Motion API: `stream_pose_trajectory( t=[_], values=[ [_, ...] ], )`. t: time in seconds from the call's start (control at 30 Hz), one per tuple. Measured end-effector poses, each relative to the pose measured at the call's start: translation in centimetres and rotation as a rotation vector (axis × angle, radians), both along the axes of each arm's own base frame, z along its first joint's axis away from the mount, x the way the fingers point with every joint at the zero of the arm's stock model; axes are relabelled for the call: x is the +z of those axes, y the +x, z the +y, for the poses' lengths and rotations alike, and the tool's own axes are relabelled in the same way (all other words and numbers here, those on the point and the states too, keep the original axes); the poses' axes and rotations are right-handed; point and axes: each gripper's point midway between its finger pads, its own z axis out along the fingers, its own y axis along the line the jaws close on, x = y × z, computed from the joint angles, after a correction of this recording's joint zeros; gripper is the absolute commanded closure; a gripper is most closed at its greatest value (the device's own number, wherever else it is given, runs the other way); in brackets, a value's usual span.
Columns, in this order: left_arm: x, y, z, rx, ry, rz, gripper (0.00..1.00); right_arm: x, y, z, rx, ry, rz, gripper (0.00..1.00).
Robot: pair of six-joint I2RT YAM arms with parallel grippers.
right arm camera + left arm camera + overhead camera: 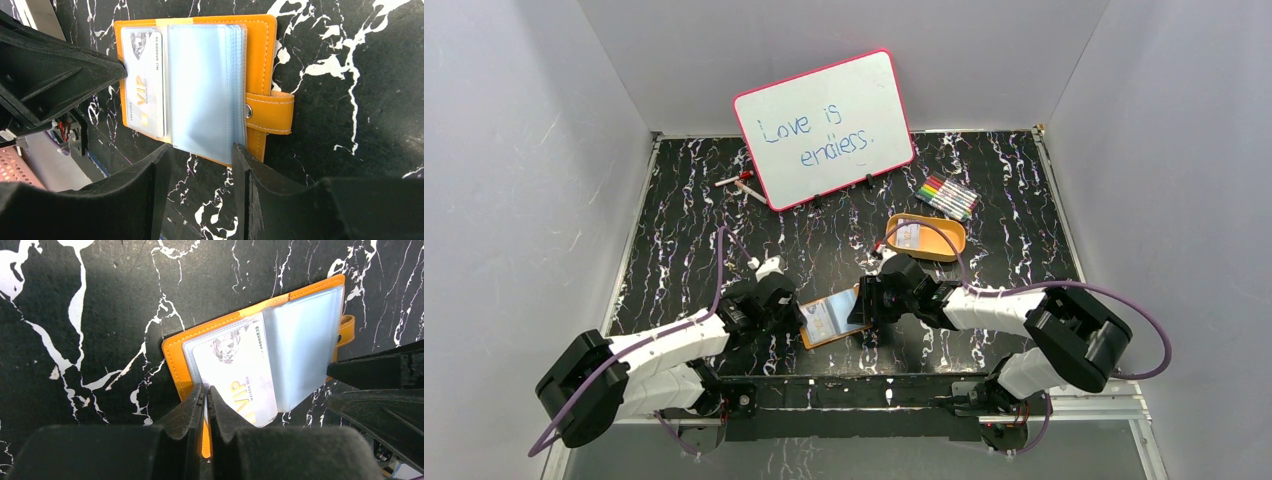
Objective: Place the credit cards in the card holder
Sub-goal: Turn over the card slot in the card holder.
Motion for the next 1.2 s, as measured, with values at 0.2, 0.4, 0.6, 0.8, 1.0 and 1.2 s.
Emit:
stream_pose_trajectory(
  t=[0.2,0.4,0.6,0.8,1.0,1.2],
  values=[
    [-0.1,0.4,-0.4,0.01,-0.017,-0.007,0.95,-0.2,-0.2,0.4,0.018,0.012,0.014,0.46],
    [-0.1,0.7,-0.7,0.015,-0.03,-0.014,0.95,-0.1,-0.4,0.8,0.03,0.033,0.025,0.47],
    [-0.1,0.7,-0.8,0.015,-0.034,-0.016,0.95,0.5,-0.3,1.3,0.035,0.062,0.017,0.48],
    [-0.1,0.7,-0.9,0.014,-0.041,-0.02,0.95,1.6,-0.2,1.8,0.047,0.102,-0.006,0.51],
    [-0.1,0.7,-0.9,0.014,-0.042,-0.021,0.95,2.2,-0.3,2.2,0.064,0.132,-0.015,0.55],
    [-0.1,0.8,-0.9,0.014,-0.043,-0.021,0.95,2.5,-0.4,2.5,0.077,0.144,-0.017,0.68]
  ],
)
